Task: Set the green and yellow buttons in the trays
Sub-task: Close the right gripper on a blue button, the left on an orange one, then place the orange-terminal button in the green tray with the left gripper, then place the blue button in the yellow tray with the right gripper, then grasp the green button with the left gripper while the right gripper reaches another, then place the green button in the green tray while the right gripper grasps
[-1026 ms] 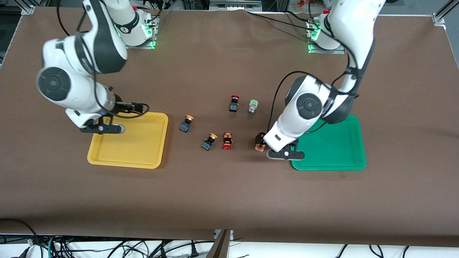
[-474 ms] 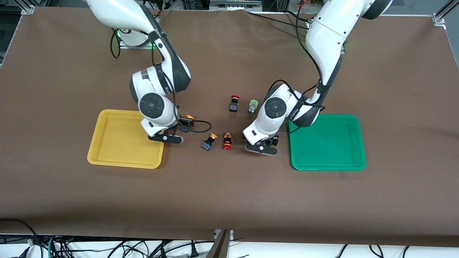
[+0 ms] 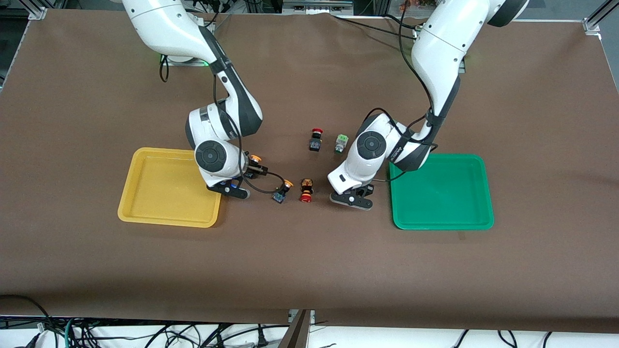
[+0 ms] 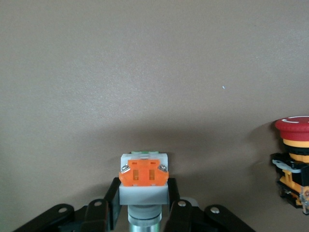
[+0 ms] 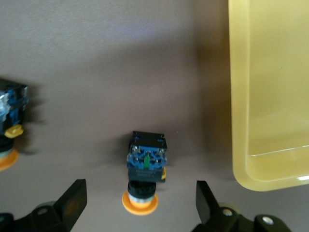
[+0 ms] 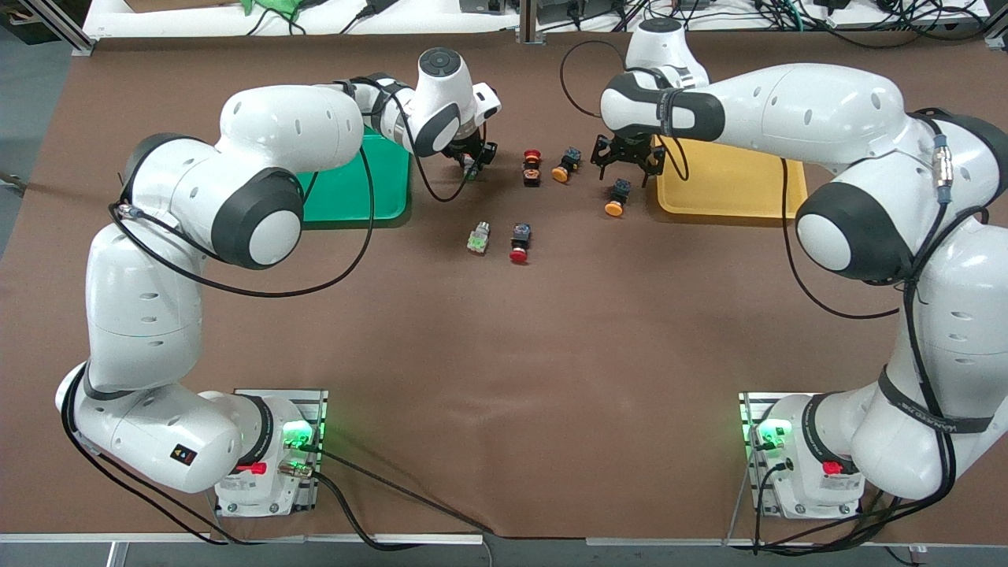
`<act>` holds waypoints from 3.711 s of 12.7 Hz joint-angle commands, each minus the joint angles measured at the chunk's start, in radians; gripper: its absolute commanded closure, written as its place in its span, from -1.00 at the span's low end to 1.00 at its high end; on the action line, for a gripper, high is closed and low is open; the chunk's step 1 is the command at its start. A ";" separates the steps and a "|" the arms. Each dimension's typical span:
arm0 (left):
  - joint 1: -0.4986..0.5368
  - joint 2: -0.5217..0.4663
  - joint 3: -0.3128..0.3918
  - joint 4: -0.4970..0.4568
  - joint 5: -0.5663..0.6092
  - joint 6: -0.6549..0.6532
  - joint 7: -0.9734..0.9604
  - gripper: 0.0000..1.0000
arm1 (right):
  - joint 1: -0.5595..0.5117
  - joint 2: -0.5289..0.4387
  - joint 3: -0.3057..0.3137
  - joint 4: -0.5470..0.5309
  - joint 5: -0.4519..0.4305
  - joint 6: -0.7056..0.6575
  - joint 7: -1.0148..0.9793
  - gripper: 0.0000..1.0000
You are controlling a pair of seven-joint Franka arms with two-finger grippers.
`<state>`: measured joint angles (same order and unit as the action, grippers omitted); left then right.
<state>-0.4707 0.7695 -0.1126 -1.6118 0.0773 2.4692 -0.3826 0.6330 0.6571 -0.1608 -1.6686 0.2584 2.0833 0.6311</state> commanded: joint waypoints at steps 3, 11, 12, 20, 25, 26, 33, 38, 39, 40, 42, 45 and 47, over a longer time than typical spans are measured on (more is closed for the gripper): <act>0.101 -0.160 0.016 0.003 0.018 -0.311 0.094 0.62 | 0.021 0.053 -0.002 0.012 0.019 0.040 0.056 -0.99; 0.290 -0.154 0.010 -0.056 0.016 -0.475 0.455 -0.99 | 0.016 0.036 -0.011 0.032 0.013 -0.015 0.048 1.00; 0.297 -0.185 0.008 -0.048 0.018 -0.498 0.465 -1.00 | 0.013 0.017 -0.022 0.058 0.007 -0.070 0.048 1.00; 0.273 -0.335 -0.240 -0.035 -0.047 -0.597 0.018 -1.00 | -0.174 0.036 -0.201 0.225 -0.022 -0.381 -0.331 1.00; 0.149 -0.291 -0.254 -0.412 -0.031 0.002 -0.044 -1.00 | -0.179 0.049 -0.198 0.188 -0.016 -0.327 -0.340 -0.98; 0.133 -0.273 -0.253 -0.451 -0.031 0.078 -0.051 -1.00 | -0.173 0.044 -0.197 0.193 -0.007 -0.328 -0.335 -0.98; 0.092 -0.242 -0.248 -0.484 0.025 0.091 -0.056 0.68 | -0.116 0.071 -0.071 0.243 0.126 -0.160 0.000 -0.99; 0.130 -0.341 -0.243 -0.447 0.028 -0.107 -0.051 1.00 | -0.079 0.139 0.084 0.263 0.151 0.180 0.292 -0.99; 0.170 -0.376 -0.242 -0.398 0.032 -0.250 -0.039 1.00 | -0.052 0.163 0.084 0.263 0.147 0.196 0.298 -0.99; 0.213 -0.381 -0.243 -0.317 0.036 -0.386 0.002 1.00 | -0.041 0.183 0.083 0.262 0.145 0.207 0.298 -0.99; 0.306 -0.368 -0.242 -0.168 0.099 -0.630 0.172 1.00 | -0.024 0.214 0.084 0.260 0.140 0.210 0.298 -0.99; 0.490 -0.323 -0.242 -0.140 0.205 -0.635 0.464 1.00 | 0.005 0.251 0.080 0.260 0.139 0.233 0.298 -0.89; 0.575 -0.254 -0.246 -0.145 0.202 -0.490 0.664 1.00 | -0.006 0.237 0.072 0.267 0.148 0.225 0.297 0.78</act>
<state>0.0480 0.4292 -0.3386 -1.7759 0.2562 1.8906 0.1349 0.6299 0.8935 -0.0789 -1.4257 0.3893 2.3114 0.9227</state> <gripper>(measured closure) 0.586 0.053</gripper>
